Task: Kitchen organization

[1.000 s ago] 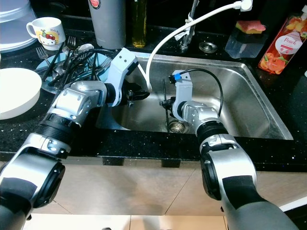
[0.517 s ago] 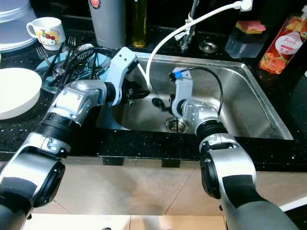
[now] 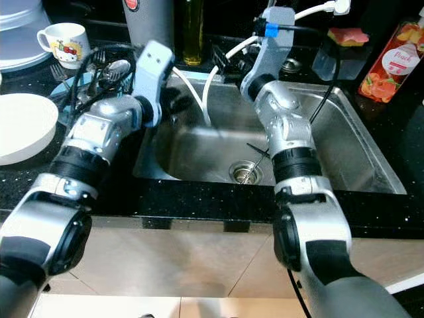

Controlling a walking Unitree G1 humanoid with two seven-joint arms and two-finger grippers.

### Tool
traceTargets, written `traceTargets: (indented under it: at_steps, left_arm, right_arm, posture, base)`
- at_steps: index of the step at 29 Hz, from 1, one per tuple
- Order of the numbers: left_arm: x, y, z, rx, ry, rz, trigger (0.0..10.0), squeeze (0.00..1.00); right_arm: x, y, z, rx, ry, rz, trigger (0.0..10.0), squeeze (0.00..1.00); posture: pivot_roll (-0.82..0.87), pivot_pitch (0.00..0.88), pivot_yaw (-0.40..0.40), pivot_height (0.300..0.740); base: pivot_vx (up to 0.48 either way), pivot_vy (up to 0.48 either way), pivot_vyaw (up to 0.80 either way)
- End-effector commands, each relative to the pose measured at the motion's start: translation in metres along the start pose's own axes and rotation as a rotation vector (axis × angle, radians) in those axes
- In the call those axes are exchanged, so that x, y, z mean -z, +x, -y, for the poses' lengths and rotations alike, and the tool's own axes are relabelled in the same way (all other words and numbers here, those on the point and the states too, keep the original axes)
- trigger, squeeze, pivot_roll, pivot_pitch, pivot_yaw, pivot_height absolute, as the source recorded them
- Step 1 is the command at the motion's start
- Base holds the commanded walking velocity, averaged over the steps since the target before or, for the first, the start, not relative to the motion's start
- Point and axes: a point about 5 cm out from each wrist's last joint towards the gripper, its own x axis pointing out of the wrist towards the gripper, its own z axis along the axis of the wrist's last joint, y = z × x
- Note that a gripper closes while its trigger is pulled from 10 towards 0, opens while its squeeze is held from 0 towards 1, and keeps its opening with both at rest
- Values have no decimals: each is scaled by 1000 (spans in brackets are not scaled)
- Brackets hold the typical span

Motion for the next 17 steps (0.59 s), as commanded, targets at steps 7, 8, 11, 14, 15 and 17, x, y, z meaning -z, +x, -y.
traceTargets:
  at_steps: [7, 8, 11, 14, 15, 17]
  left_arm:
    - [5, 0, -13, -151, 74, -35, 10000, 0]
    - [8, 0, -16, -182, 72, -50, 10000, 0]
    - [13, 0, -21, -235, 31, -74, 10000, 0]
    - [15, -1, -27, -291, 28, -81, 10000, 0]
    - [15, -1, -27, -291, 28, -81, 10000, 0]
    - [16, -3, -33, -347, 9, -94, 10000, 0]
  right_arm:
    - [0, -20, 3, 85, -10, 75, 10000, 0]
    - [4, -25, 3, 99, -2, 65, 10000, 0]
    - [7, -32, 3, 112, 6, 53, 10000, 0]
    - [8, -34, -1, 111, 10, 48, 10000, 0]
    - [8, -34, -1, 111, 10, 48, 10000, 0]
    - [6, -33, -3, 108, 13, 54, 10000, 0]
  posture:
    - [209, 49, -78, 740]
    - [208, 47, -78, 740]
    - [208, 38, -83, 740]
    - [207, 35, -83, 740]
    - [207, 35, -83, 740]
    - [210, 36, -84, 740]
  base:
    - [0, 0, 0]
    - [0, 0, 0]
    - [0, 0, 0]
    - [0, 0, 0]
    - [0, 0, 0]
    - [0, 0, 0]
